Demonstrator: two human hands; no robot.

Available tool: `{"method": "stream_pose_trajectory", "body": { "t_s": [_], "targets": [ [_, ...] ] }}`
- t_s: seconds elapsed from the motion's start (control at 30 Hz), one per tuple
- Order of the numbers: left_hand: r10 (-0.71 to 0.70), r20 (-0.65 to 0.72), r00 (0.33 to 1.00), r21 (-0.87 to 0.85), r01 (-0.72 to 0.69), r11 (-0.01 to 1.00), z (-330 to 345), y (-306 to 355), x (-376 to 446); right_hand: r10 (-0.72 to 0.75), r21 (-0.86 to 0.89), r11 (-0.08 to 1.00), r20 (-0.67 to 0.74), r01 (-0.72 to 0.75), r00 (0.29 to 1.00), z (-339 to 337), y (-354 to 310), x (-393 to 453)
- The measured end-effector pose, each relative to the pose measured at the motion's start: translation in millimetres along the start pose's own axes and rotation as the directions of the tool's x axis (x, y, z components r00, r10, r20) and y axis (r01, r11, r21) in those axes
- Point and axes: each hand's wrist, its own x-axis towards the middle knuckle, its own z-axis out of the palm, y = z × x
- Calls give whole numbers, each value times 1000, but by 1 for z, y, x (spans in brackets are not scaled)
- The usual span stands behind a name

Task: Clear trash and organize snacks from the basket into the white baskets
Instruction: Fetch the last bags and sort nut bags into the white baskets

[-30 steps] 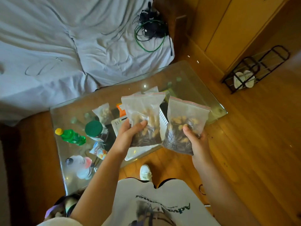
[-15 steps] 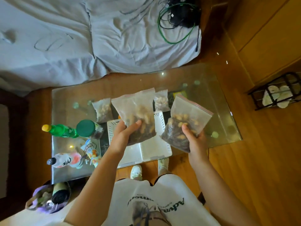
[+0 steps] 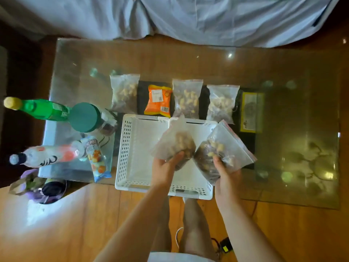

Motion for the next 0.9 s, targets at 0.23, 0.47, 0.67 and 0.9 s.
{"method": "stream_pose_trajectory", "body": {
  "t_s": [0.23,0.47,0.67,0.9],
  "targets": [
    [4,107,994,159,-22,987,9,-54,25,58,-213,973,-146,-89,988,-2,47,40],
    [209,144,967,637,-252,728,7,-43,36,-208,-605,764,96,223,973,-9,36,47],
    [101,229,968,796,-246,553,44,-37,42,-134,-739,650,119,178,984,6,38,61],
    [148,-49,988,773,-56,632,16,-30,58,-296,-796,589,-52,140,954,-16,33,68]
  ]
}}
